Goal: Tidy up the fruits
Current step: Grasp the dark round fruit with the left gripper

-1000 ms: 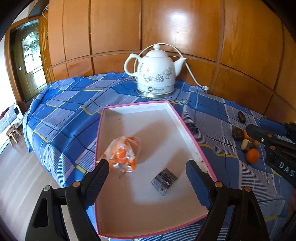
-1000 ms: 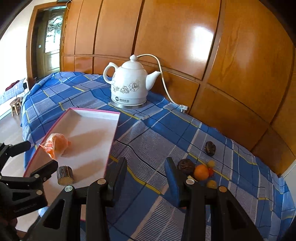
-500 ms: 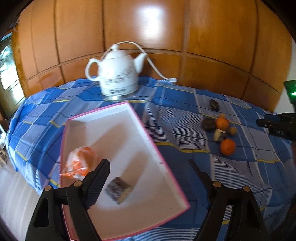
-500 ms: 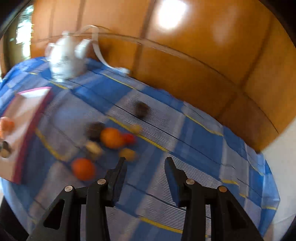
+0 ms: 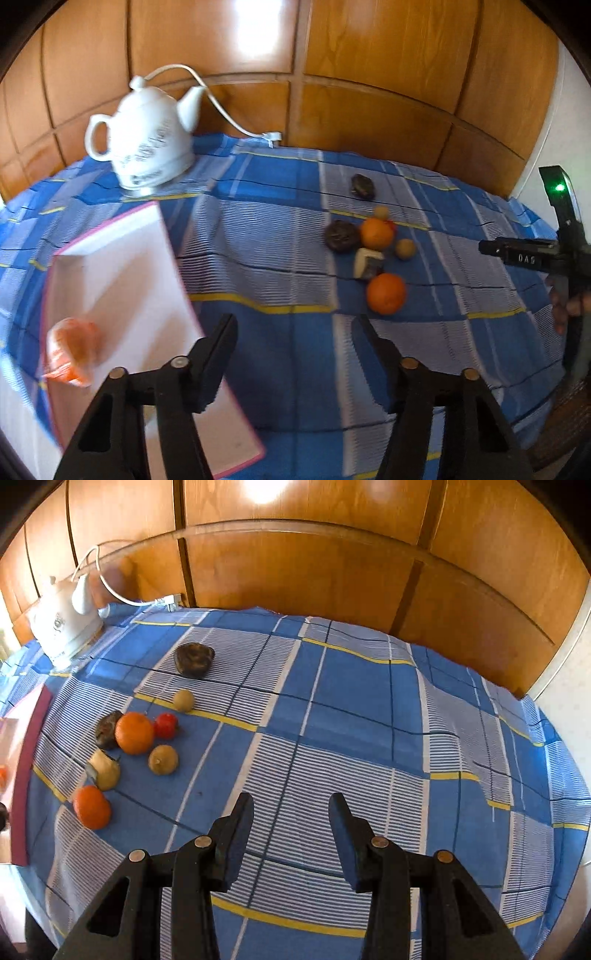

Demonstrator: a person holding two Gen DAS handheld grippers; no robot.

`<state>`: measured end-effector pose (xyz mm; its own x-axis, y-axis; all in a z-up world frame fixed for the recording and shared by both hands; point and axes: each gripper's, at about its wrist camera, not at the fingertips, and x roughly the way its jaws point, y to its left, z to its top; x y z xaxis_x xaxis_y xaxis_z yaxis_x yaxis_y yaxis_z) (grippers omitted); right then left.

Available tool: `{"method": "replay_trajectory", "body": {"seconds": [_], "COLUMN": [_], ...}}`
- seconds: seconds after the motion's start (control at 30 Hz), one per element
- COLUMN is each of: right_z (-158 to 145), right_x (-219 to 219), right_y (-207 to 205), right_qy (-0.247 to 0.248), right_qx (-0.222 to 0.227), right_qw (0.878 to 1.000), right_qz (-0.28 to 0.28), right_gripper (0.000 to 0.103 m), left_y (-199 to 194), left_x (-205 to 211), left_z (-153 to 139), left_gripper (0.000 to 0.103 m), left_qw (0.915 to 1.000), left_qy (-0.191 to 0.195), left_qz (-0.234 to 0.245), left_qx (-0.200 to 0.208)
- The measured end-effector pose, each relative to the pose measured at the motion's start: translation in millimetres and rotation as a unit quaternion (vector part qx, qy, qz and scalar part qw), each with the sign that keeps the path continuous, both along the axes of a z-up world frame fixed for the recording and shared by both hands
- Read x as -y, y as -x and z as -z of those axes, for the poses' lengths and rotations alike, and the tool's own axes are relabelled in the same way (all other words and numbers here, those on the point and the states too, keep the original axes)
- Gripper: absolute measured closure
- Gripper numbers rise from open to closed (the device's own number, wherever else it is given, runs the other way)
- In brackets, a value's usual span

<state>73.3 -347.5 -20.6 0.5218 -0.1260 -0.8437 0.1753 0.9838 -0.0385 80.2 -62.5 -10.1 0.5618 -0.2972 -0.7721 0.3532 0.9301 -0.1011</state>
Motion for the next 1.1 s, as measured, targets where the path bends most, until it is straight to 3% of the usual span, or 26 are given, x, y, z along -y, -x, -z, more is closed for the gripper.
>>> {"method": "replay_trajectory", "body": {"seconds": [0.1,0.17,0.27,0.37,0.53,0.67,0.77,0.93,1.1], "right_z": [-3.3,-5.5,-6.6,-7.1,-8.4,-9.2,-9.2,-10.6,-9.0], "right_x": [0.3,-0.4,0.1,1.6,0.9,-0.1,-1.0,-3.6,-3.8], "right_y": [1.0,2.1,0.0,-0.5,-1.0,-1.4,-1.9,-1.7,-2.8], "right_qy": [-0.013,-0.023,-0.028,-0.039,-0.044,-0.046,-0.048,-0.046,-0.045], "right_qx": [0.006,0.009,0.010,0.009,0.008,0.008,0.007,0.007,0.003], "right_qw": [1.000,1.000,1.000,0.999,0.999,0.999,0.999,0.999,0.999], "right_qz": [0.002,0.000,-0.001,0.000,-0.003,-0.006,-0.008,-0.013,-0.014], "right_gripper": [0.060,0.060,0.060,0.060,0.060,0.060,0.060,0.060,0.060], "left_y": [-16.6,-30.4,-51.7,-67.4,-93.7,-109.9,-122.6,-143.3,-151.3], "left_x": [10.9,18.0,24.5,33.6,59.3,75.1,86.0,99.6,103.8], "left_z": [2.8,5.4,11.7,16.8,25.7,29.0,33.6,50.9,56.6], "left_gripper": [0.048,0.060,0.068,0.068,0.067,0.043,0.043,0.042,0.043], "left_qw": [0.9997,0.9993,0.9979,0.9968,0.9961,0.9950,0.9938,0.9875,0.9855], "left_qy": [0.014,0.015,0.027,0.028,-0.004,-0.014,-0.031,-0.055,-0.040], "left_qz": [0.002,0.003,0.001,0.006,0.039,0.060,0.075,0.103,0.113], "left_qx": [-0.020,-0.033,-0.059,-0.074,-0.079,-0.079,-0.076,-0.106,-0.120]}}
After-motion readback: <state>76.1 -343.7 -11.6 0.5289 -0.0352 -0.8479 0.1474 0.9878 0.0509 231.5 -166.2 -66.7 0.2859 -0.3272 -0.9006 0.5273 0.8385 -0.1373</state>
